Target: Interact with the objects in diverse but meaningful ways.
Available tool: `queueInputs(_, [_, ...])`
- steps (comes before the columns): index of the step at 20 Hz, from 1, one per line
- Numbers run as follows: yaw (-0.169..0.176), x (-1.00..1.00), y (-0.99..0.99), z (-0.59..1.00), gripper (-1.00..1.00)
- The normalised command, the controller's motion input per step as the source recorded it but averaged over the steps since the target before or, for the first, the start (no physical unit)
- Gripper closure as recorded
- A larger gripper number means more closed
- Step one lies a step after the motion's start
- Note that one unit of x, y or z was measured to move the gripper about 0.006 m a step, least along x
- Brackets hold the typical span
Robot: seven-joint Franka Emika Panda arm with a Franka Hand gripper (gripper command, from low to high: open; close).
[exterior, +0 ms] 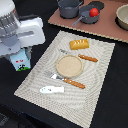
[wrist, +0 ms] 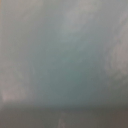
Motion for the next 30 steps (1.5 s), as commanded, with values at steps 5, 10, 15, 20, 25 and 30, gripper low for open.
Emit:
queueInputs(5, [-0.021, 0.7, 0.39, 0.3, 1.0])
queueInputs(10, [-0.025, 0.68, 0.36, 0.25, 1.0])
queueInputs(15, [-0.027, 0.75, 0.43, 0.26, 1.0])
queueInputs(20, [-0.029, 0.75, 0.46, 0.24, 1.0])
queueInputs(25, [-0.016, 0.53, 0.52, 0.17, 1.0])
queueInputs(30, [0.0, 0.19, 0.65, 0.11, 1.0])
